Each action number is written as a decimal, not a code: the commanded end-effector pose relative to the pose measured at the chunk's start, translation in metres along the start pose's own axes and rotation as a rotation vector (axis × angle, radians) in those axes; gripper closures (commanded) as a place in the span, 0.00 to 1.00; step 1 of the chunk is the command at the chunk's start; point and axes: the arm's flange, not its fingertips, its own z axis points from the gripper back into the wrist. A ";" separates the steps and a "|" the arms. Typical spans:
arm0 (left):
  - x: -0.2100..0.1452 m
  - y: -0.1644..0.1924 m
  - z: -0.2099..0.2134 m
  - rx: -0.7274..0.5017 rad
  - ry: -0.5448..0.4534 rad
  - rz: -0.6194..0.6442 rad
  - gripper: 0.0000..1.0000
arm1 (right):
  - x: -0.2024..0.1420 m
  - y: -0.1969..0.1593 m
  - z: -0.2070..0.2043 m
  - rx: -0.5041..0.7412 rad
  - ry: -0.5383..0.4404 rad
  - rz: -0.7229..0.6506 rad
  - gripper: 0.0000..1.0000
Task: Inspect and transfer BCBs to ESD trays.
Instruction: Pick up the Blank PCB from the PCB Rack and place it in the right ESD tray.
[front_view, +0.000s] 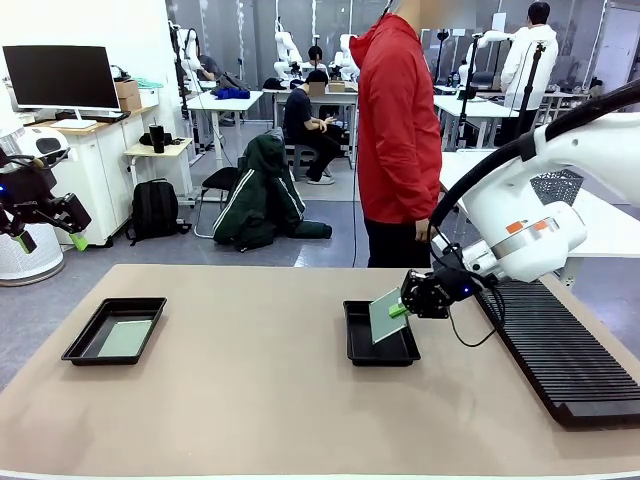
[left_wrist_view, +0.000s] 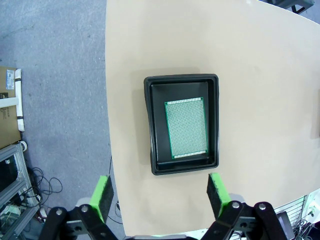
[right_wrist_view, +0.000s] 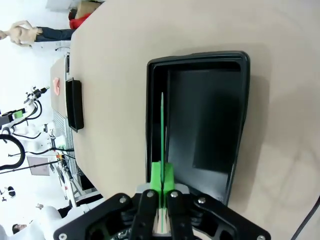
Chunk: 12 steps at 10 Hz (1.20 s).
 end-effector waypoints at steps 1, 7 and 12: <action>-0.001 0.001 -0.001 0.001 -0.002 0.002 0.00 | 0.004 -0.004 -0.016 0.029 -0.020 0.002 0.98; -0.001 0.001 -0.001 0.001 -0.002 0.002 0.00 | 0.001 -0.016 -0.042 0.054 0.037 -0.027 0.98; -0.001 0.001 -0.001 0.001 -0.002 0.002 0.00 | -0.001 -0.022 -0.051 0.064 0.042 -0.039 0.98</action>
